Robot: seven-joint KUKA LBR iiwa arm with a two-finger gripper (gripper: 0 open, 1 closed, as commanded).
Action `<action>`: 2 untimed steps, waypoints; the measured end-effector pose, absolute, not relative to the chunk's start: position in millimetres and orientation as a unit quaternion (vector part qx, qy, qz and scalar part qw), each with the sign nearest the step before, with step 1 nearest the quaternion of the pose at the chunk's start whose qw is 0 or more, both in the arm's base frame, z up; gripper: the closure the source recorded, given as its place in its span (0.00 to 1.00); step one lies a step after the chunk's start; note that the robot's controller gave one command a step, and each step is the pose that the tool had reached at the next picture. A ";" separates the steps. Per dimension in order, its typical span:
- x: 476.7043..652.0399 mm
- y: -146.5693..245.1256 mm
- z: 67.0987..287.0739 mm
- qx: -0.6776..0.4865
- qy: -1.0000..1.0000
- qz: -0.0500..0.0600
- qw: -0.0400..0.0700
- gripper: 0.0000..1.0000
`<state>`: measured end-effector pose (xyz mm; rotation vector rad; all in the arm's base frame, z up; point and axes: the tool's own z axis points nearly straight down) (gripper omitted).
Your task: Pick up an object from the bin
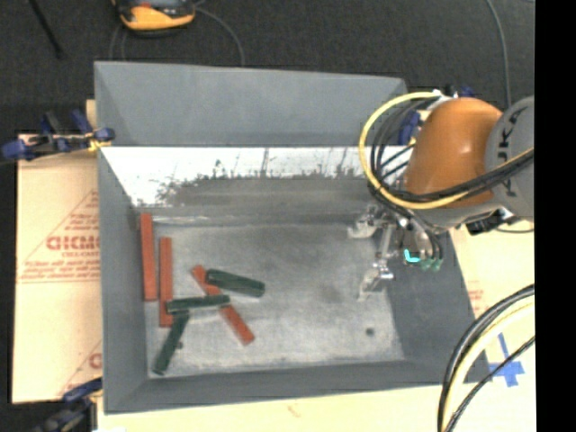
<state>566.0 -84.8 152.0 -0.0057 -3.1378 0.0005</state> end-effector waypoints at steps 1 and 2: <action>567.9 -84.7 156.2 -0.001 -1.000 0.001 -0.002 0.00; 576.5 -49.2 123.5 0.011 -1.000 0.002 -0.005 0.00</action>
Offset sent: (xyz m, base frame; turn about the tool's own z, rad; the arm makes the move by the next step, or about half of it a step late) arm 0.0123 0.0612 -0.0512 -0.0428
